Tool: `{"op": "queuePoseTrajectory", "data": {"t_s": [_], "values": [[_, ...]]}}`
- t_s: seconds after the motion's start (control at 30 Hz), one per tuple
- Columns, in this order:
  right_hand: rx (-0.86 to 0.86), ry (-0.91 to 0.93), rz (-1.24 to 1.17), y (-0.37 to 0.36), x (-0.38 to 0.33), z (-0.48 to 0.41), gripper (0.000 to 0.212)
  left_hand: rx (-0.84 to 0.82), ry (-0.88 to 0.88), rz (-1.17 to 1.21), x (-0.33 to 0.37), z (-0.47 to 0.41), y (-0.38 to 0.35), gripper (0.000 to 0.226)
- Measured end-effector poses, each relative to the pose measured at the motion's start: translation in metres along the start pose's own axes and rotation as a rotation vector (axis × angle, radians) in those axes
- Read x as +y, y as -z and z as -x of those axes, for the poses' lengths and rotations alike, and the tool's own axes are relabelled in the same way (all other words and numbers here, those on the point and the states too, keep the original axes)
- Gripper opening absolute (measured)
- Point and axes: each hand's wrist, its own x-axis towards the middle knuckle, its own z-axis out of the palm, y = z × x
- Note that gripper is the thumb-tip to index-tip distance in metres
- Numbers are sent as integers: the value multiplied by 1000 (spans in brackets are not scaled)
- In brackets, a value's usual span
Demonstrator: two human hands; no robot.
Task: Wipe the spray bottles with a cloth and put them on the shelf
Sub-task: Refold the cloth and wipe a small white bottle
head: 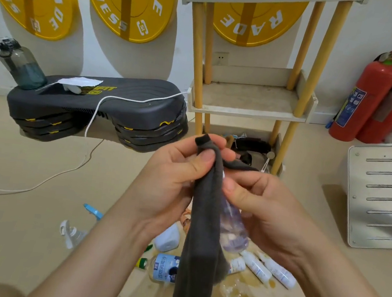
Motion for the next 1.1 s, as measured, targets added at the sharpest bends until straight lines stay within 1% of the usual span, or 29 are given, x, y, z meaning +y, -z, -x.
{"op": "queuePoseTrajectory", "data": {"t_s": [0.07,0.13,0.17,0.2,0.23,0.27,0.3,0.33,0.37,0.43,0.47,0.5,0.57,0.63,0.7,0.73,0.8,0.87,0.9,0.97,1.03,1.1], "values": [[234,139,337,-5,4,-2,20,155,-75,-21,-8,0,-9,18],[451,284,696,-11,12,-2,25,297,-148,-162,-15,1,-11,20],[511,347,835,-14,15,-1,27,342,-175,-261,-18,2,-11,21],[534,390,923,-16,16,-1,29,368,-196,-343,-18,3,-10,22],[524,398,953,-15,16,0,29,382,-215,-396,-18,4,-8,22],[491,377,913,-13,14,0,27,390,-230,-422,-17,4,-6,22],[446,330,811,-10,11,0,21,394,-238,-428,-16,4,-4,22],[380,266,670,-7,8,0,15,399,-245,-427,-14,4,-3,22],[303,204,518,-5,5,0,15,401,-247,-425,-13,3,-1,22],[189,70,226,-2,2,0,28,401,-236,-422,-10,1,3,20],[156,16,121,-2,0,1,31,399,-221,-403,-9,-1,4,17],[135,-9,87,-2,-2,1,31,392,-203,-356,-8,-2,5,16],[121,-17,144,0,-6,1,31,352,-176,-219,-4,-5,4,18],[147,-15,167,-1,-5,1,36,298,-167,-143,-3,-6,1,22],[223,21,171,-5,0,-2,44,257,-163,-92,-8,-5,-4,28],[280,70,222,-9,4,-3,44,253,-156,-58,-12,-5,-7,28],[408,196,459,-17,10,-3,38,296,-134,4,-21,-7,-9,26],[512,302,731,-20,13,-4,34,363,-100,1,-28,-6,-9,29],[544,329,768,-18,13,-5,32,377,-84,-30,-31,-4,-9,30],[580,324,667,-10,11,-10,28,378,-69,-124,-37,0,-10,31],[577,285,577,-7,13,-14,26,384,-66,-202,-40,3,-10,33],[551,276,634,-13,21,-13,22,419,-48,-215,-37,2,-7,34]]}}
